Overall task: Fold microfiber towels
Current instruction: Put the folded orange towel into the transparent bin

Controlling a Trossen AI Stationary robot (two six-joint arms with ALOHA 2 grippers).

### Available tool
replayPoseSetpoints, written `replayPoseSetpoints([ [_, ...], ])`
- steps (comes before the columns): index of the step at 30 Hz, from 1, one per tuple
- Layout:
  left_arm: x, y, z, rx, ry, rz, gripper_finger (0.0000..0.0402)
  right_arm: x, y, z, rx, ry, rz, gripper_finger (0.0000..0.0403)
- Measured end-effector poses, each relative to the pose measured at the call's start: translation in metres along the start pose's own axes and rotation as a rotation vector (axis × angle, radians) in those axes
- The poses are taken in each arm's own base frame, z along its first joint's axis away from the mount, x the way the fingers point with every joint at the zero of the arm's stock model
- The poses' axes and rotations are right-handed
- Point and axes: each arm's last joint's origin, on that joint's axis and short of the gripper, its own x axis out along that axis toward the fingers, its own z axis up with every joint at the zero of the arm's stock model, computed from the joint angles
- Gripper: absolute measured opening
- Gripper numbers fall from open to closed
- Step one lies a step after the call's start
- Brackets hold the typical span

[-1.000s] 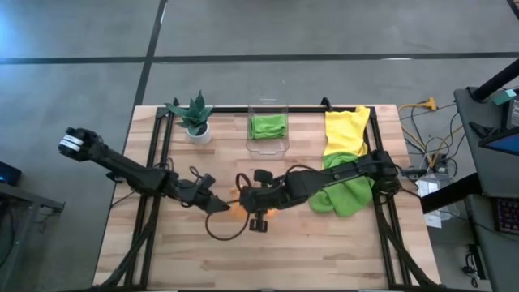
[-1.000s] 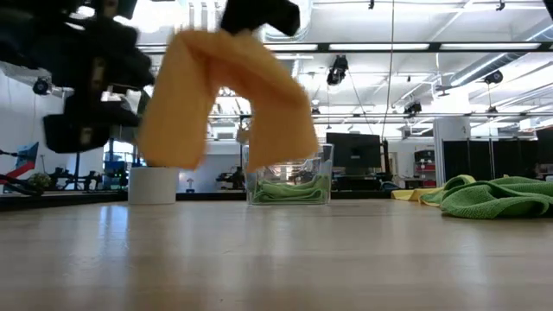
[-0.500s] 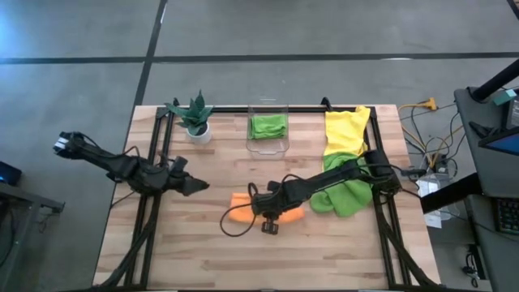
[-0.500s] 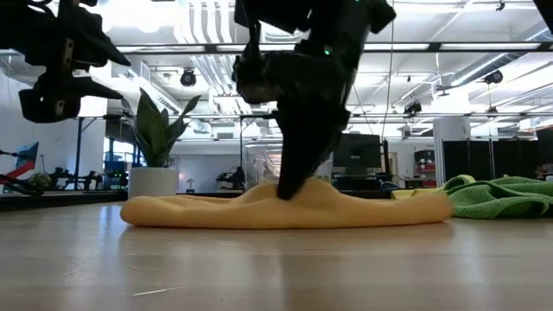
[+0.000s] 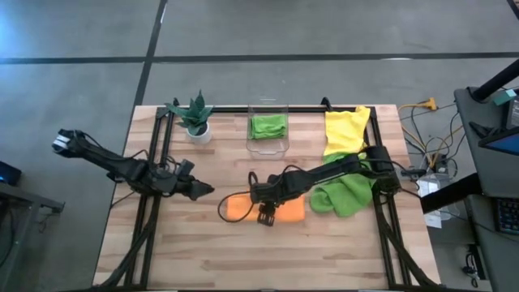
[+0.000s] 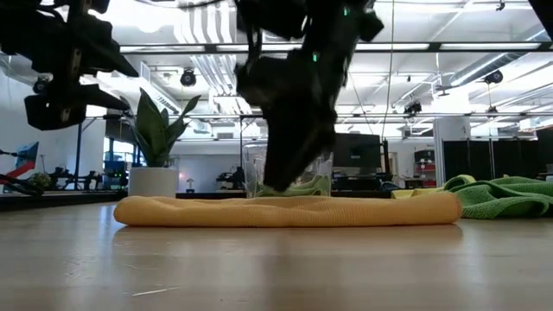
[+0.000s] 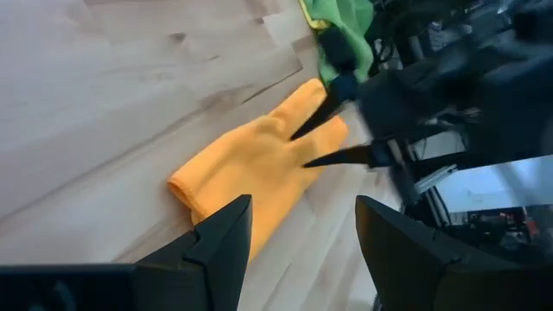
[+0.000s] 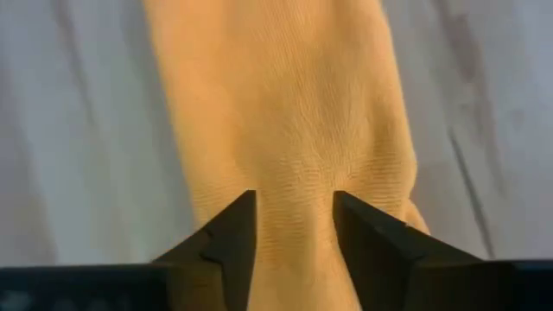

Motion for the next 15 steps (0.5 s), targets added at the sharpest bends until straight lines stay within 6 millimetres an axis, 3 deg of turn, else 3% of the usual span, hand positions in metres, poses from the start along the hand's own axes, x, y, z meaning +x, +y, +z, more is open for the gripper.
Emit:
replayPoseSetpoints([
  [4,0.013,-0.004,-0.006,0.029,0.076,-0.014,0.0191,-0.019,-0.001,0.001,0.006,-0.013,0.005,0.0181],
  [7,0.029,-0.005,-0.015,0.074,0.17,-0.009,0.0191,-0.022,-0.004,-0.008,-0.004,-0.005,0.002,0.019],
  [15,0.074,-0.014,-0.032,0.167,0.192,-0.128,0.0191,0.001,-0.024,-0.033,-0.045,0.005,-0.006,0.0165],
])
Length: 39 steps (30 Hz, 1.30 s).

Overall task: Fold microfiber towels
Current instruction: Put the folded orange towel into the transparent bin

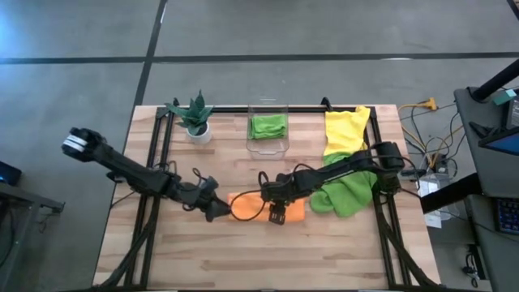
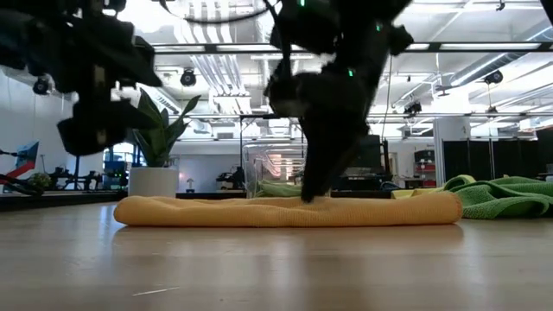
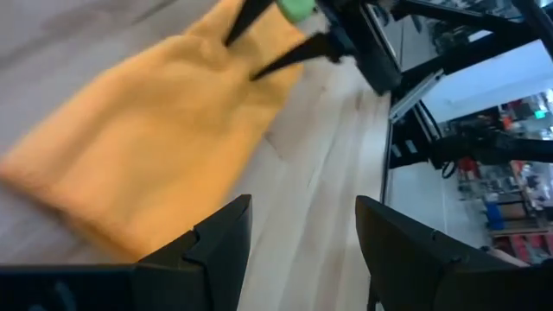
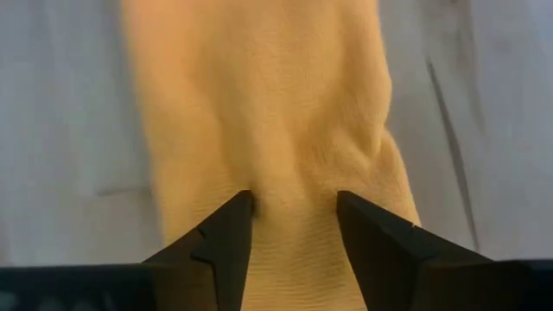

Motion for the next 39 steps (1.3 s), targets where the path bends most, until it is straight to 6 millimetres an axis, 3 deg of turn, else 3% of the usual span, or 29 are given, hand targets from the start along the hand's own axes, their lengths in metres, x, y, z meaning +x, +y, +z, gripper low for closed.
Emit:
replayPoseSetpoints([
  [9,0.05,0.021,-0.023,-0.109,0.192,0.097,0.0191,0.006,-0.018,-0.004,0.049,0.021,-0.03,0.012],
  [12,0.055,0.024,-0.026,-0.145,0.227,0.106,0.0191,-0.001,-0.017,0.0,0.047,0.005,-0.023,0.0114],
  [16,0.051,0.016,-0.021,-0.153,0.206,0.047,0.0191,-0.025,-0.014,0.006,0.076,-0.054,0.001,0.0116],
  [21,0.032,0.002,-0.002,-0.099,0.111,0.029,0.0191,-0.056,-0.003,0.002,0.303,-0.119,0.061,0.0122],
  [26,0.022,0.008,0.026,0.035,0.153,0.202,0.0191,-0.06,0.016,-0.018,0.564,-0.09,0.092,0.0119],
  [33,0.049,0.025,0.082,0.165,0.203,0.321,0.0191,-0.046,0.045,-0.056,0.756,-0.006,0.065,0.0099],
  [39,0.078,0.042,0.101,0.251,0.287,0.535,0.0191,-0.036,0.051,-0.08,0.867,0.018,0.018,0.0081],
])
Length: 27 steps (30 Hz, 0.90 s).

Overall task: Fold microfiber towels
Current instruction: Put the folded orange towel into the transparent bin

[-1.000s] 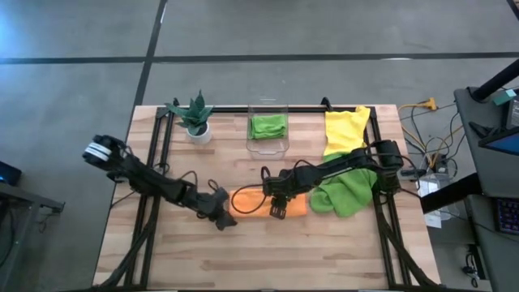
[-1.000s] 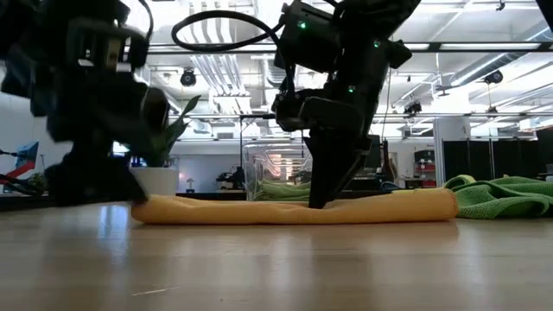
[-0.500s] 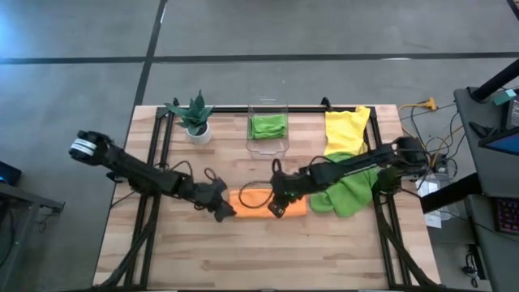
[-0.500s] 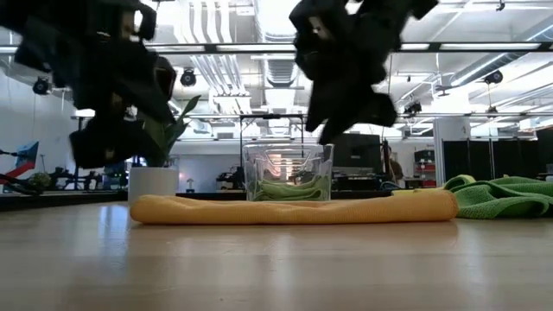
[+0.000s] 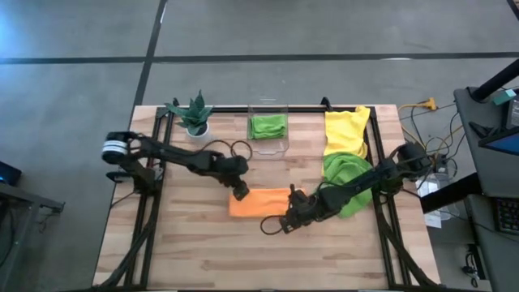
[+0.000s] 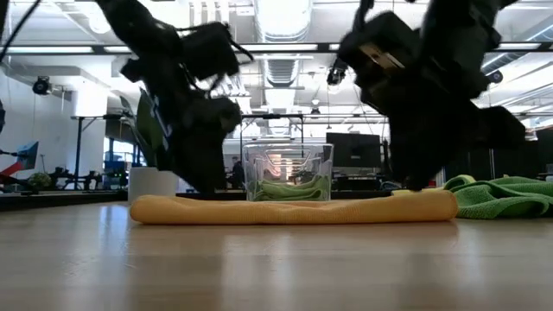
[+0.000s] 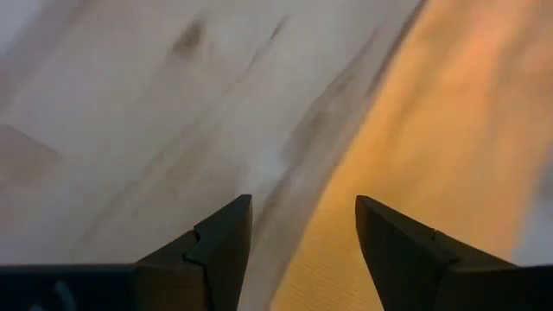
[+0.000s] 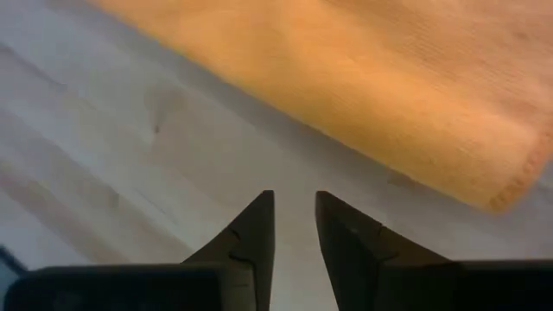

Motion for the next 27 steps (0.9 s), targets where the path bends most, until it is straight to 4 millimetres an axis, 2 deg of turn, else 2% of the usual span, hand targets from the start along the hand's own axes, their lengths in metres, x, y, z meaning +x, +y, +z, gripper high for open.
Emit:
replayPoseSetpoints([
  [4,0.018,-0.003,0.0,0.039,0.083,0.069,0.0191,0.008,-0.015,0.0,0.04,-0.013,-0.056,0.0078],
  [8,0.024,-0.007,-0.01,0.066,0.125,0.108,0.0191,0.015,-0.031,0.007,0.064,-0.022,-0.105,0.0077],
  [15,0.008,-0.03,-0.031,0.043,0.159,0.078,0.0191,0.019,-0.042,0.026,0.003,-0.029,-0.132,0.0077],
  [22,0.006,-0.058,-0.056,0.016,0.182,0.035,0.0191,0.018,-0.046,0.049,-0.066,-0.092,-0.159,0.0077],
  [27,0.004,-0.085,-0.072,0.01,0.201,-0.128,0.0191,0.017,-0.046,0.062,-0.158,-0.169,-0.198,0.0077],
])
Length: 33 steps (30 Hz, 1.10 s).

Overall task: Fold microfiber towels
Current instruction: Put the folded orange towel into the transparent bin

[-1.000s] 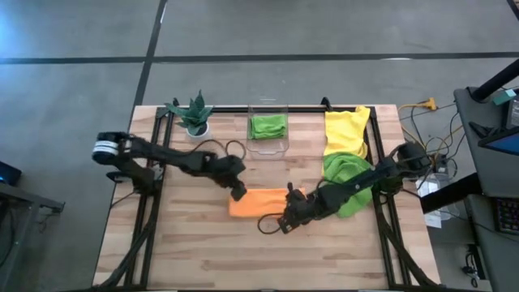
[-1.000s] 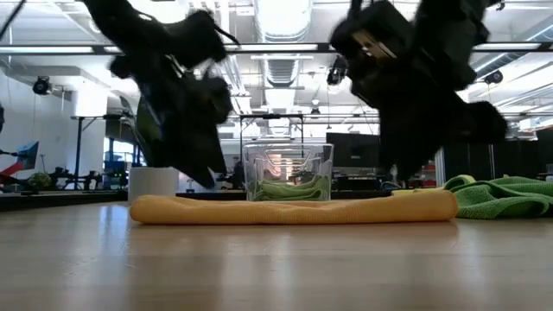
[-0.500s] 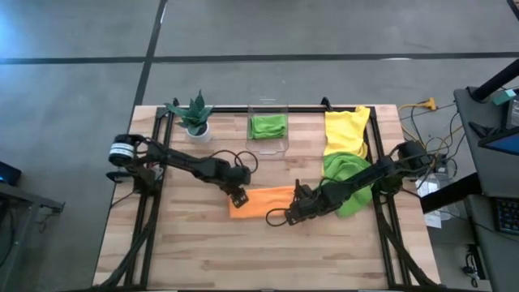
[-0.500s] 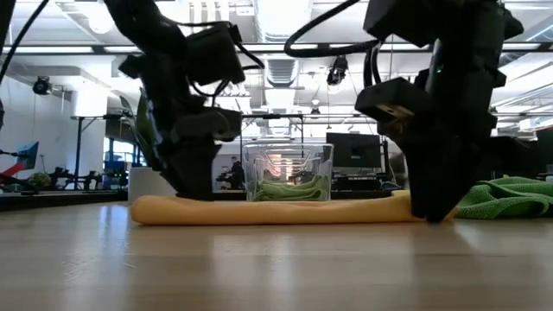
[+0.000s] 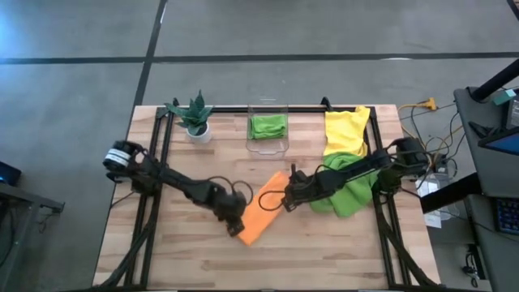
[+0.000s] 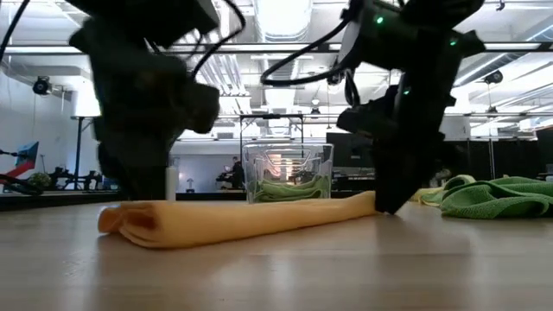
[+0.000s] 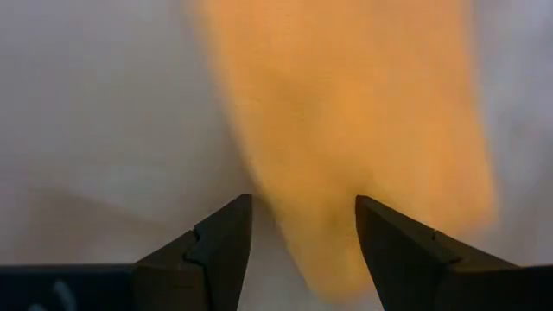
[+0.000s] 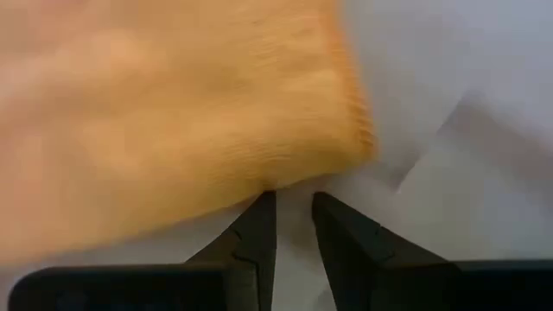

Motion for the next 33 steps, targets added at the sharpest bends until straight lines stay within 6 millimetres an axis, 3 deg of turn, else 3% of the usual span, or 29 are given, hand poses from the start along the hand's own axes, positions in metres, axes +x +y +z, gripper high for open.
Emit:
replayPoseSetpoints([
  [5,-0.007,-0.011,-0.004,0.028,0.008,-0.06,0.0191,-0.01,0.007,-0.001,-0.087,-0.02,0.039,0.0077],
  [8,-0.025,-0.007,-0.007,0.034,-0.028,0.002,0.0191,-0.027,0.029,-0.015,-0.181,-0.091,0.184,0.0077],
  [13,-0.064,0.012,-0.02,0.053,-0.145,0.088,0.0191,-0.048,0.074,-0.051,-0.3,-0.385,0.459,0.0077],
  [17,-0.084,0.032,-0.036,0.002,-0.246,0.056,0.0191,-0.027,0.085,-0.063,-0.307,-0.413,0.433,0.008],
  [22,-0.09,0.055,-0.056,-0.079,-0.321,-0.063,0.0191,-0.006,0.112,-0.053,-0.336,-0.421,0.413,0.0119],
  [26,-0.091,0.067,-0.066,-0.127,-0.337,-0.12,0.0191,0.009,0.129,-0.044,-0.386,-0.362,0.261,0.0155],
  [31,-0.094,0.07,-0.07,-0.121,-0.332,-0.152,0.0191,0.015,0.14,-0.039,-0.421,-0.33,0.035,0.0154],
  [33,-0.094,0.07,-0.071,-0.115,-0.331,-0.154,0.0191,0.014,0.146,-0.039,-0.422,-0.336,0.037,0.0145],
])
